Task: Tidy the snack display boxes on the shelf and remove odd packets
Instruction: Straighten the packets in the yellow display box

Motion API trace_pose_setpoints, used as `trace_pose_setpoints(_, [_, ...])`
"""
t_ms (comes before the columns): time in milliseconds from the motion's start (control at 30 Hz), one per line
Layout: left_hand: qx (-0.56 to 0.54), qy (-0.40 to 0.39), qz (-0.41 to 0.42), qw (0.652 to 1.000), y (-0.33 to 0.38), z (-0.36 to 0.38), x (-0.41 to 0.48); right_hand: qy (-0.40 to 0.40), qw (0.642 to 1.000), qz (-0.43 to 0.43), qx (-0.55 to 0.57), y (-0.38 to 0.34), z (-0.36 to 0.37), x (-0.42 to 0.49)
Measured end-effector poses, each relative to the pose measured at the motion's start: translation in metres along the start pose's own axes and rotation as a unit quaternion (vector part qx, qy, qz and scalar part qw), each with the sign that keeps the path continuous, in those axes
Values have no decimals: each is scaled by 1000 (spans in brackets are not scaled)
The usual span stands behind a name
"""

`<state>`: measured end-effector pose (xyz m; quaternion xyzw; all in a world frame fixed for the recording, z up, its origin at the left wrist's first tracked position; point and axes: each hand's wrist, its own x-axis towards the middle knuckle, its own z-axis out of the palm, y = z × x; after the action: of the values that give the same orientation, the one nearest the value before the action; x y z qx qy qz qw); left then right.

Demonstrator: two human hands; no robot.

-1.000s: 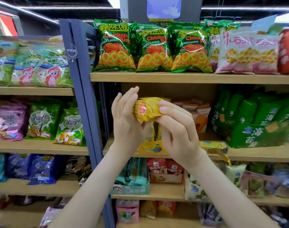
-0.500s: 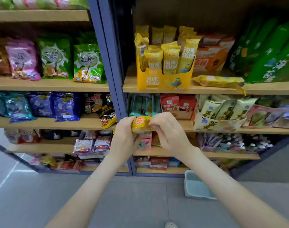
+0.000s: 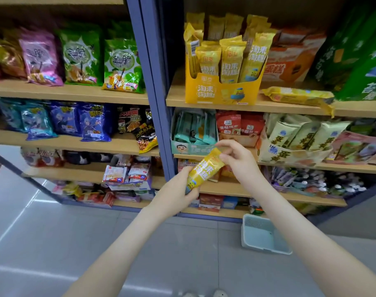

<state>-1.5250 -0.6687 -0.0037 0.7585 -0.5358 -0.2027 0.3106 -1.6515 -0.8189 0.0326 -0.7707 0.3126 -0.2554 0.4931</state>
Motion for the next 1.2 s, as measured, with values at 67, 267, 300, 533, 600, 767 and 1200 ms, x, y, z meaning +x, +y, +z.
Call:
trace_pose_setpoints(67, [-95,-13,-22,995,5,2,4,-28,998,-5,48,-3,-2,-1])
trace_pose_setpoints(267, [-367,-119,-121,915,7,-6,8,-79,996,2,31,-3,-10,-2])
trace_pose_setpoints(300, [-371,-130,-126,911,7,-6,6,-82,995,19,46,-1,-13,-3])
trace_pose_setpoints(533, [-419,-174,-159,877,6,-7,-3,-108,982,63,140,4,-15,-6])
trace_pose_setpoints(600, [-443,-185,-168,861,6,-7,-4,-103,970,71,209,2,-14,-8])
trace_pose_setpoints(767, [-461,-147,-186,855,7,-4,-7,-76,980,52,177,5,0,-15])
trace_pose_setpoints(1200, [-684,216,-236,655,32,1,15,-237,951,111,164,-2,21,-41])
